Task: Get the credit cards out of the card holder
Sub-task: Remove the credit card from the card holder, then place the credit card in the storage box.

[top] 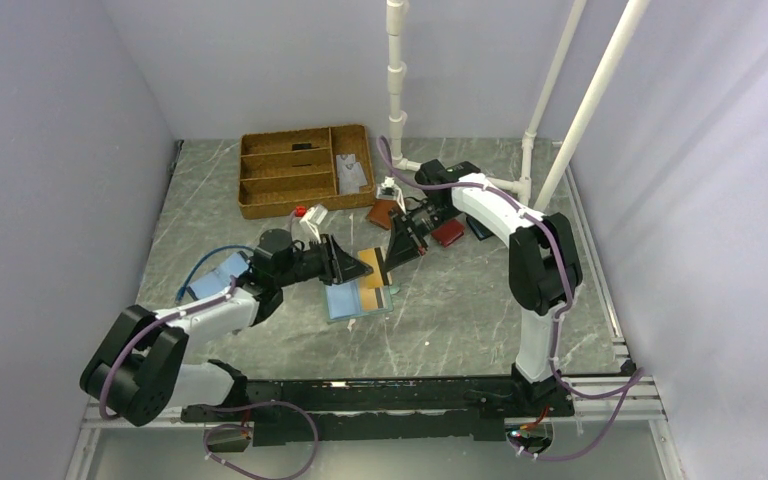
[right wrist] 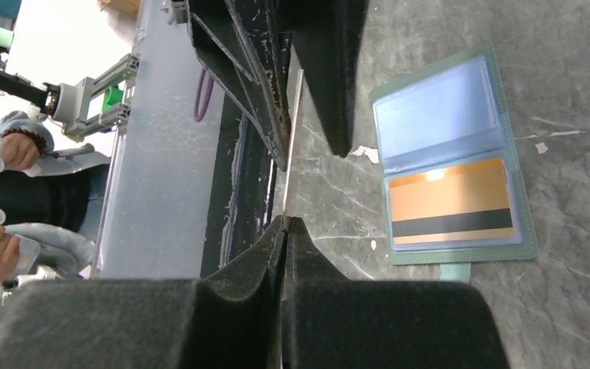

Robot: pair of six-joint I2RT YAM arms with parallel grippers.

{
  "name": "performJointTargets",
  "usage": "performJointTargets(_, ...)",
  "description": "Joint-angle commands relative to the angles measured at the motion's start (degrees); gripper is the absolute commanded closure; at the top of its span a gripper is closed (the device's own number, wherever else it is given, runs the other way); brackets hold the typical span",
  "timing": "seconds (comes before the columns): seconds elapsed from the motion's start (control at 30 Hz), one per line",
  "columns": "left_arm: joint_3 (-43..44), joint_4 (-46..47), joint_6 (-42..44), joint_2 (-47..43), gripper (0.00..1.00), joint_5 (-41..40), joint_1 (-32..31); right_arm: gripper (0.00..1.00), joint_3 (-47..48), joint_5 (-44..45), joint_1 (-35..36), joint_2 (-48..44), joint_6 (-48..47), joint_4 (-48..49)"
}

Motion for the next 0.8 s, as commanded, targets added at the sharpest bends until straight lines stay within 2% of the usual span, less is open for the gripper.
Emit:
performJointTargets(0.0, 3.3, 8.3, -0.7, 2.5, 0.8, 4.7, -0.7, 1.0, 2.4, -2.6, 0.4, 0.7, -2.6, -2.0)
performJointTargets(0.03, 3.5, 9.2, -1.1, 3.3, 0.95, 6.0, -0.7, 1.0, 2.6, -2.9, 0.3, 0.8, -2.9, -2.5)
performJointTargets(0.07, 3.6, 9.9, -1.3, 3.9, 1.0, 7.1, -0.7, 1.0, 2.8, -3.0, 0.4, 0.8, -3.2, -3.0)
performJointTargets(0.13, 3.5, 9.9, -1.3, 4.0, 1.0, 7.9, -0.6, 1.0, 3.2, -2.8, 0.6, 0.6, -3.5, -3.3)
performJointTargets(0.2, 3.9, 5.3, 0.9, 1.9, 1.0, 7.1, -0.1, 0.89, 3.2, -1.6, 0.6, -0.1, -2.3, -2.6)
performJointTargets(0.27, 6.3, -6.5, 6.2, -1.6, 1.0, 4.8, 0.5, 0.75, 2.7, 3.1, 0.6, -1.6, 1.9, 0.7)
performJointTargets(0.33, 10.6, -23.9, 12.3, -5.7, 1.0, -1.0, 0.8, 0.62, -0.3, 11.8, 0.5, -4.7, 9.6, 8.9)
performJointTargets(0.4, 15.1, -38.9, 16.8, -8.0, 1.0, -10.2, 1.4, 0.51, -3.9, 20.6, 0.6, -9.0, 13.7, 16.0)
performJointTargets(0.5, 22.1, -57.1, 21.1, -7.6, 1.0, -23.4, 3.0, 0.47, -5.4, 28.2, 0.6, -11.8, 15.4, 19.6)
performJointTargets(0.63, 34.3, -68.8, 28.9, -1.4, 1.0, -34.2, 4.6, 0.45, -6.1, 29.5, 0.5, -14.2, 15.8, 20.5)
performJointTargets(0.77, 46.1, -75.2, 36.9, 8.0, 1.0, -44.9, 4.8, 0.45, -6.1, 29.3, 0.5, -15.3, 15.6, 20.2)
